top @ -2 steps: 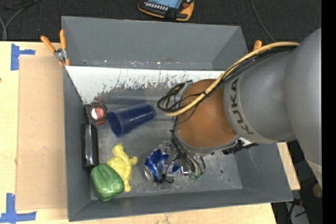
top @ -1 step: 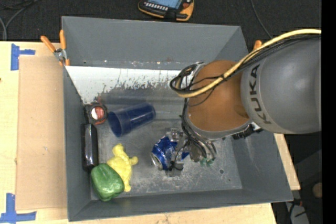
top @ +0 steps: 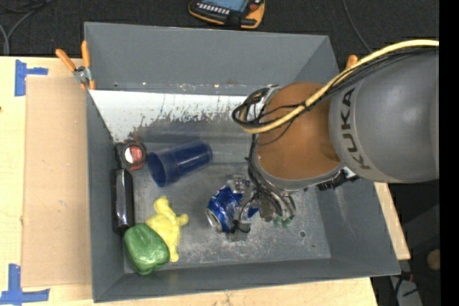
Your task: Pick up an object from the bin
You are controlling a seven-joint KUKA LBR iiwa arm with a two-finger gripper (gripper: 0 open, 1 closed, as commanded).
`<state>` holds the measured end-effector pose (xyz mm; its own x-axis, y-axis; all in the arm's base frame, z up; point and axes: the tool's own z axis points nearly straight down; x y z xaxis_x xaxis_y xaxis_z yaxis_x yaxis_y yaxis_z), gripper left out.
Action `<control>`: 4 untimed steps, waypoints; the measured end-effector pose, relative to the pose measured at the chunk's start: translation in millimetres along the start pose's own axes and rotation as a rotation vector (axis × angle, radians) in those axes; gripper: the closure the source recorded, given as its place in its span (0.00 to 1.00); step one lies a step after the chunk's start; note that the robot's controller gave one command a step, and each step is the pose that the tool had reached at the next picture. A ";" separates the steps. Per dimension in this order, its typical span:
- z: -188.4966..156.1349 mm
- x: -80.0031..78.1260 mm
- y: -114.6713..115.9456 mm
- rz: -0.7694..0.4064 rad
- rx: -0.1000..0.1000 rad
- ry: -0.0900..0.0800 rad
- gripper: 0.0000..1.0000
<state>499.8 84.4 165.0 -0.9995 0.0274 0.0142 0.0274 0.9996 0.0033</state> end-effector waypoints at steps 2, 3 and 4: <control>36.7 -4.4 -3.6 0.037 0.000 0.006 1.00; 30.5 -11.5 -1.3 0.033 -0.001 -0.001 1.00; -70.4 -3.0 -6.5 0.036 0.000 0.006 1.00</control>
Offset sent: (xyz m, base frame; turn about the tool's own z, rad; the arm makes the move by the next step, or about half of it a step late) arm 0.0049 -0.0044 -0.0341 0.0408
